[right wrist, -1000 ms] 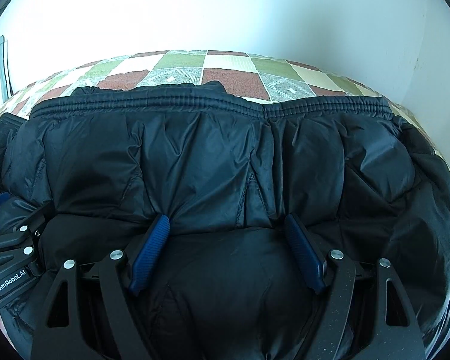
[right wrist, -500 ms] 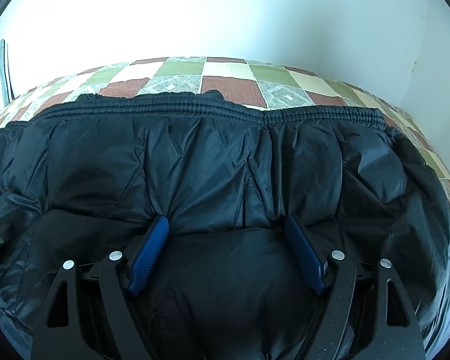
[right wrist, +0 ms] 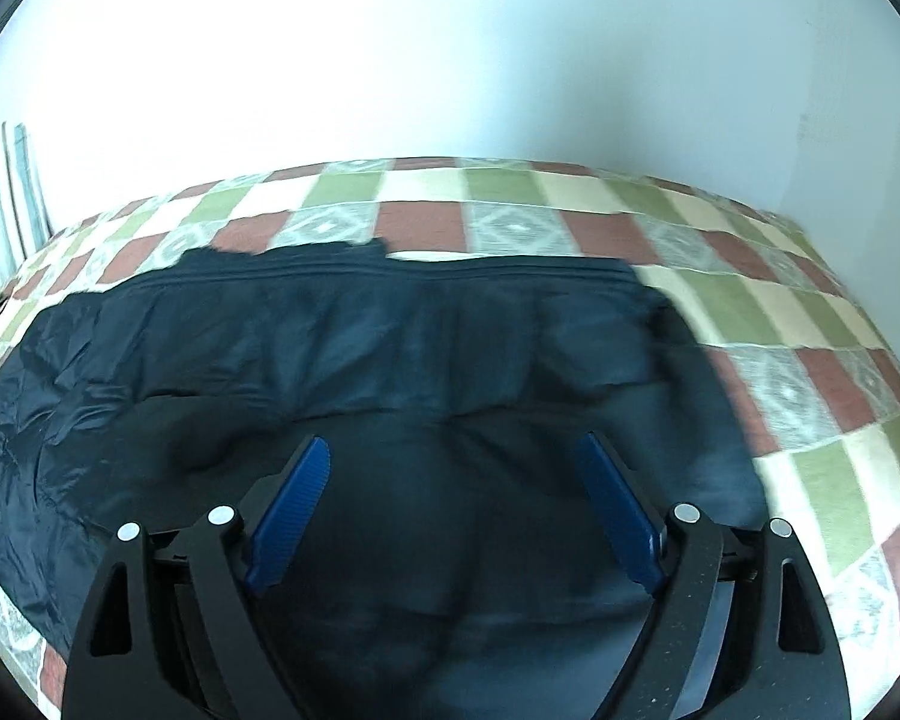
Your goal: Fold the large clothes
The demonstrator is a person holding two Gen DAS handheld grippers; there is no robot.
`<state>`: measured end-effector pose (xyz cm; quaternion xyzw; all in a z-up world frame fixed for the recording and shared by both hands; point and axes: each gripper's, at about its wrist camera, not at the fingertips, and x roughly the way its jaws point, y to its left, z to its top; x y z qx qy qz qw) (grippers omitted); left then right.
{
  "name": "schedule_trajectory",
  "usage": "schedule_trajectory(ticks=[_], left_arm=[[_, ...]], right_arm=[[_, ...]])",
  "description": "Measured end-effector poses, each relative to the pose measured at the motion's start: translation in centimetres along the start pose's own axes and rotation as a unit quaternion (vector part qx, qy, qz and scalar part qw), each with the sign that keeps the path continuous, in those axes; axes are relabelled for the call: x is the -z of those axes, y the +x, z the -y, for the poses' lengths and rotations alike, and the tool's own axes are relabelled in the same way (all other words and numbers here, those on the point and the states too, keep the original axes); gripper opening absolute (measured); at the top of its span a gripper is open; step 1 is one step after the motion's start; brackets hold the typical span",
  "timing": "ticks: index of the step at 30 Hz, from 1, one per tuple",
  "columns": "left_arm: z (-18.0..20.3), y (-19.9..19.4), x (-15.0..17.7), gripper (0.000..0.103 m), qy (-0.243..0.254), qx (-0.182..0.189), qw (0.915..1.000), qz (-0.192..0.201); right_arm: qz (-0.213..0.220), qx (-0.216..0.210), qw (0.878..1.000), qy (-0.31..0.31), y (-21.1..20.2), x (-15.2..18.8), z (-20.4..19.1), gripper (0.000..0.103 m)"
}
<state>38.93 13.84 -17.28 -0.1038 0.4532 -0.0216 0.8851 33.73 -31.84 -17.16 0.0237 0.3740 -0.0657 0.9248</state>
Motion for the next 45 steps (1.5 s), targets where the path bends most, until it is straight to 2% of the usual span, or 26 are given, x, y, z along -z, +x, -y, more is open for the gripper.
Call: schedule_trajectory(ticks=[3,6,8,12,18,23,27,29,30,31,32,33,34,36,37,41,45], left_arm=[[-0.9,0.5,0.2,0.093,-0.013,0.035,0.9993,-0.008],[-0.7,1.5,0.7,0.093,0.003,0.058,0.998,-0.025],[-0.3,2.1,1.1,0.093,0.011,0.07,0.997,-0.033],[0.3,3.2,1.7,0.097,0.021,0.083,0.9954,-0.042],[0.3,5.0,1.9,0.101,0.013,0.093,0.994,-0.057],[0.6,5.7,1.9,0.101,0.037,0.098,0.9923,-0.066],[0.5,6.0,1.9,0.101,0.042,0.104,0.9913,-0.07],[0.8,6.0,2.1,0.101,0.046,0.095,0.9923,-0.065],[1.2,6.0,2.1,0.099,0.05,0.09,0.9927,-0.062],[1.4,6.0,2.0,0.094,0.052,0.091,0.9925,-0.061],[1.7,5.9,2.0,0.08,0.052,0.105,0.9911,-0.063],[1.8,5.8,1.9,0.066,0.048,0.123,0.989,-0.067],[1.8,5.9,1.9,0.064,0.042,0.135,0.9874,-0.07],[1.8,6.1,1.8,0.058,0.029,0.142,0.9866,-0.075],[1.7,6.1,1.8,0.054,0.026,0.148,0.9856,-0.077],[1.2,5.5,1.9,0.029,0.013,0.176,0.9818,-0.072],[1.8,3.9,1.9,0.02,0.03,0.158,0.9854,-0.055]], right_arm=[[-0.01,0.022,1.0,0.016,-0.3,-0.3,3.6,0.086],[-0.025,0.05,0.998,0.034,0.0,-0.4,7.1,0.086],[-0.042,0.051,0.996,0.051,0.5,-0.2,9.0,0.086],[-0.082,0.019,0.993,0.078,2.9,0.8,11.5,0.088],[-0.102,-0.008,0.99,0.093,5.2,1.9,12.2,0.096],[-0.128,-0.071,0.98,0.136,6.9,2.6,14.0,0.099],[-0.133,-0.071,0.981,0.124,7.0,2.7,13.4,0.098],[-0.135,-0.069,0.981,0.118,7.0,2.9,12.9,0.097],[-0.134,-0.067,0.983,0.11,7.0,2.9,12.4,0.093],[-0.134,-0.07,0.983,0.106,6.8,2.8,12.2,0.084],[-0.134,-0.081,0.982,0.106,6.7,2.8,11.9,0.077],[-0.136,-0.099,0.98,0.11,6.5,2.8,11.7,0.058],[-0.139,-0.11,0.977,0.116,6.6,2.8,11.6,0.05],[-0.141,-0.109,0.977,0.116,6.6,2.7,11.2,0.045],[-0.141,-0.113,0.976,0.119,6.6,2.7,11.2,0.039],[-0.127,-0.117,0.978,0.119,6.0,2.6,10.5,0.025],[-0.112,-0.115,0.979,0.126,4.9,2.6,9.8,0.019]])
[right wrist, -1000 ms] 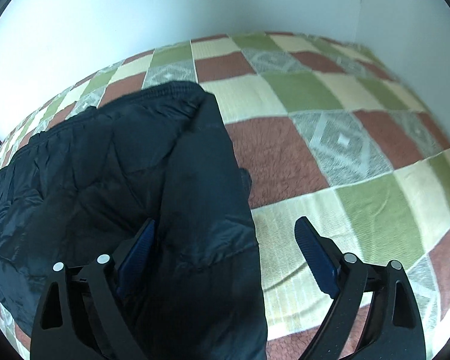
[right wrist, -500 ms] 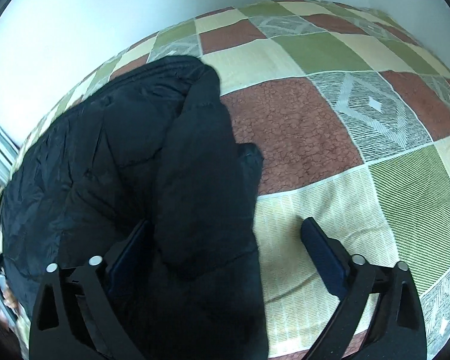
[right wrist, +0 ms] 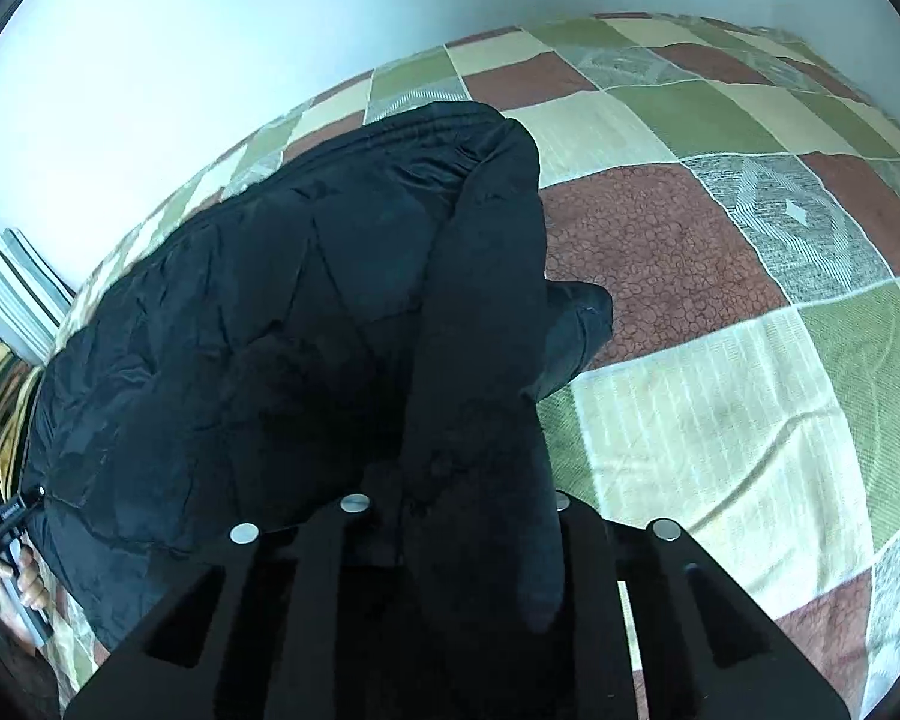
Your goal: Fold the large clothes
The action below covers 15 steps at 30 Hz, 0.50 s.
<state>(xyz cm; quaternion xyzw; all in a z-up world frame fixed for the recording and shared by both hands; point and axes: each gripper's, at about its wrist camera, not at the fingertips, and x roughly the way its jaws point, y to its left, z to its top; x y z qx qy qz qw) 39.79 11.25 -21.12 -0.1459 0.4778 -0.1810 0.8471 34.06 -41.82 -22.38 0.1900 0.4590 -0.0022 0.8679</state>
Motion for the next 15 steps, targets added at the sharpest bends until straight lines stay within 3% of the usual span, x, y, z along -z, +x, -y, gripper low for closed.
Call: schedule_trajectory(ticks=[9,15], left_arm=[[0.3,-5.8,0.4,0.015,0.014,-0.019,0.9993,0.028],[-1.7,-11.5,4.6,0.015,0.003,-0.034,0.9992,0.023]], right_arm=[[0.012,-0.055,0.998,-0.002,-3.2,2.8,-3.2,0.016],[-0.002,-0.09,0.996,-0.014,-5.2,6.4,-6.3,0.016]])
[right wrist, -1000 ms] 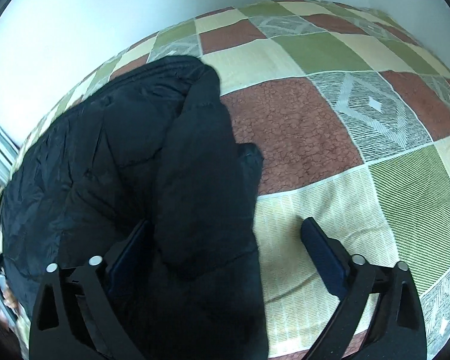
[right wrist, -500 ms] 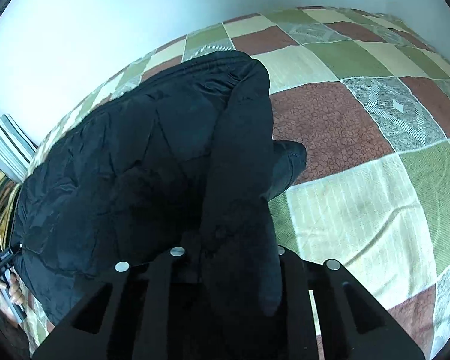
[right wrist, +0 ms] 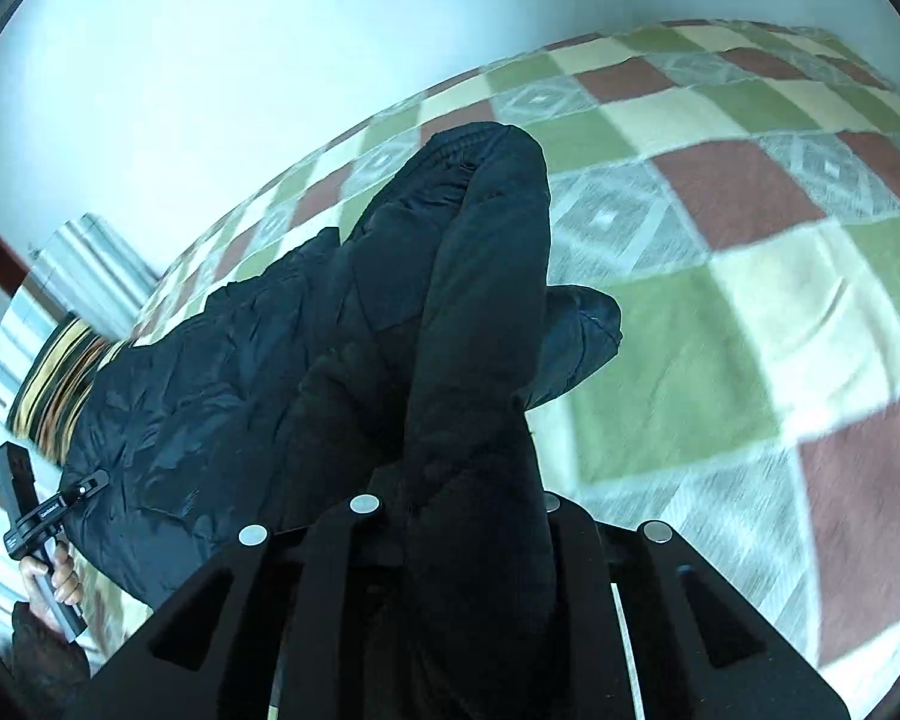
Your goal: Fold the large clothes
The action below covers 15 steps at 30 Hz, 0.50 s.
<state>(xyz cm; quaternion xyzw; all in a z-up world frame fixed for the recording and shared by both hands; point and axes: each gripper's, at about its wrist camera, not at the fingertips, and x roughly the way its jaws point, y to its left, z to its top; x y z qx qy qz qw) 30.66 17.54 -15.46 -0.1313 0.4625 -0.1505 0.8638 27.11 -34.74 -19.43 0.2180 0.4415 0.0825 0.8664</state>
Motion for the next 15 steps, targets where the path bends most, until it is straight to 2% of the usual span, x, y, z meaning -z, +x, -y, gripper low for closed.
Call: schedule_trajectory(ticks=[4,8,12,15], left_arm=[[-2.7,-3.8,4.1,0.015,-0.013,-0.006,0.9999,-0.002],[-4.6,-4.7,6.9,0.015,-0.024,-0.012,0.9996,-0.008],[-6.3,-4.8,8.4,0.016,-0.052,0.004,0.9987,-0.004],[-6.2,-4.6,8.5,0.019,-0.048,-0.004,0.9989,0.0]], right_arm=[[-0.02,-0.012,1.0,-0.001,-0.6,3.8,-1.0,0.016],[-0.033,-0.011,0.999,0.005,-0.5,6.8,-0.9,0.016],[-0.028,0.0,1.0,0.0,-0.6,7.3,-1.3,0.017],[-0.029,0.007,0.999,-0.011,-0.5,7.1,-1.6,0.019]])
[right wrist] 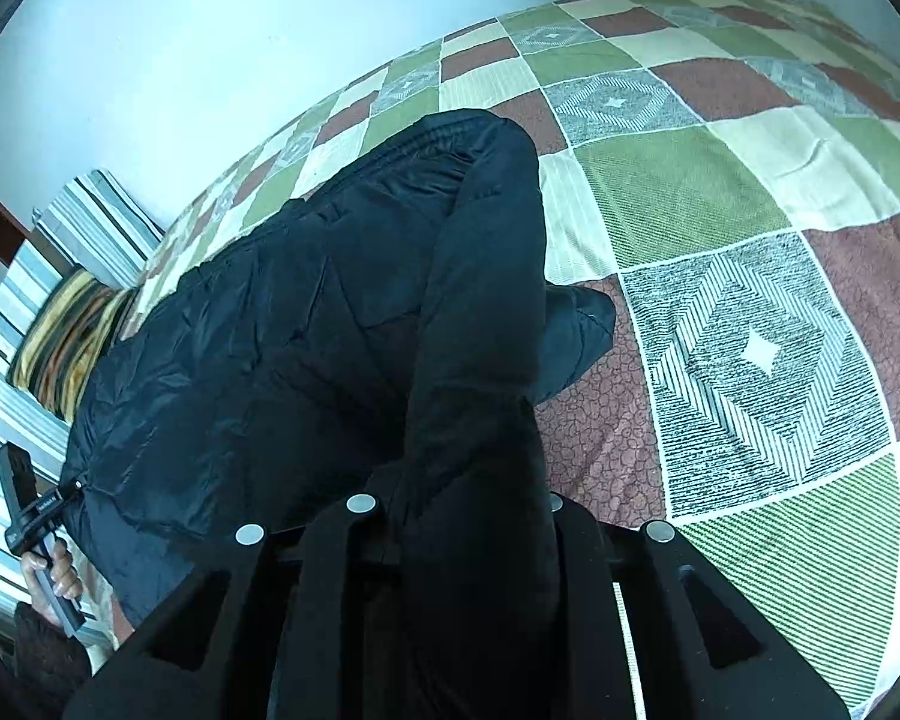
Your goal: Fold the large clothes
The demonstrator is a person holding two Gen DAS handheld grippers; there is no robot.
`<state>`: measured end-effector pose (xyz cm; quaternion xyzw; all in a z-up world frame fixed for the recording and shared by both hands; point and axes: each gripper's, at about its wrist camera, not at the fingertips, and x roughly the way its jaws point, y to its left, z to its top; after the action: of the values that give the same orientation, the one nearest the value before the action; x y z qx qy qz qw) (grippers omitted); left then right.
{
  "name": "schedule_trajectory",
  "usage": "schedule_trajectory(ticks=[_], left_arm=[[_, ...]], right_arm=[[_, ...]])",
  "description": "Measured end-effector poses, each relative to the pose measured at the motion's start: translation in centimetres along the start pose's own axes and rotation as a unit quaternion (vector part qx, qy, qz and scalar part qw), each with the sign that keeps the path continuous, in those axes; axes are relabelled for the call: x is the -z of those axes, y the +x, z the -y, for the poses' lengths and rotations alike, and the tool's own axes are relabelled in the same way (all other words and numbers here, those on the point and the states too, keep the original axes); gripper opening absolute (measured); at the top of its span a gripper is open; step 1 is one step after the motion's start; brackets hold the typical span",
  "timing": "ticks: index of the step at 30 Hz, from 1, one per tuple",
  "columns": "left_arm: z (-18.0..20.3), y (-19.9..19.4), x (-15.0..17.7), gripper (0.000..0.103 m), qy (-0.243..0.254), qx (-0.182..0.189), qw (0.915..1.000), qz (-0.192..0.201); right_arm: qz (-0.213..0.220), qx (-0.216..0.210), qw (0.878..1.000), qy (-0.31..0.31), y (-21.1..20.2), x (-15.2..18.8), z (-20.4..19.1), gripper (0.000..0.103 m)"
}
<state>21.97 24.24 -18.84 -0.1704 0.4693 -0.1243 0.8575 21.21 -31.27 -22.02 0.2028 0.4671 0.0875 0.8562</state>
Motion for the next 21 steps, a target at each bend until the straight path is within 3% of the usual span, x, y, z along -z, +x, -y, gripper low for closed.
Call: schedule_trajectory(ticks=[3,4,6,9,12,15,16,19,21], left_arm=[[0.5,0.2,0.2,0.032,0.016,-0.026,0.9995,0.002],[0.5,0.2,0.3,0.037,0.017,-0.038,0.9991,0.004],[0.7,0.1,0.8,0.061,0.019,-0.076,0.9968,0.014],[1.0,-0.4,1.4,0.075,0.029,-0.113,0.9929,0.024],[1.5,-0.9,1.7,0.08,0.047,-0.145,0.9877,0.033],[1.7,-1.1,1.9,0.081,0.055,-0.154,0.9858,0.04],[1.5,-1.0,1.9,0.081,0.05,-0.153,0.9862,0.04],[1.1,-1.0,1.9,0.081,0.034,-0.148,0.9876,0.039],[1.0,-1.0,1.9,0.081,0.029,-0.147,0.988,0.039]], right_arm=[[0.004,0.005,1.0,0.006,-0.2,0.0,0.0,0.027],[0.007,0.013,1.0,0.011,-0.6,0.2,0.1,0.035],[0.013,0.034,0.999,0.011,-1.5,0.8,0.1,0.048],[0.036,0.103,0.994,-0.009,-3.2,1.1,-0.8,0.064],[0.088,0.165,0.981,-0.046,-6.0,1.5,-2.9,0.074],[0.131,0.176,0.973,-0.068,-8.2,2.1,-5.6,0.071],[0.129,0.164,0.975,-0.077,-8.3,2.5,-6.9,0.055],[0.091,0.124,0.983,-0.102,-6.4,2.9,-9.8,0.037],[0.068,0.11,0.984,-0.126,-4.8,3.6,-12.0,0.035]])
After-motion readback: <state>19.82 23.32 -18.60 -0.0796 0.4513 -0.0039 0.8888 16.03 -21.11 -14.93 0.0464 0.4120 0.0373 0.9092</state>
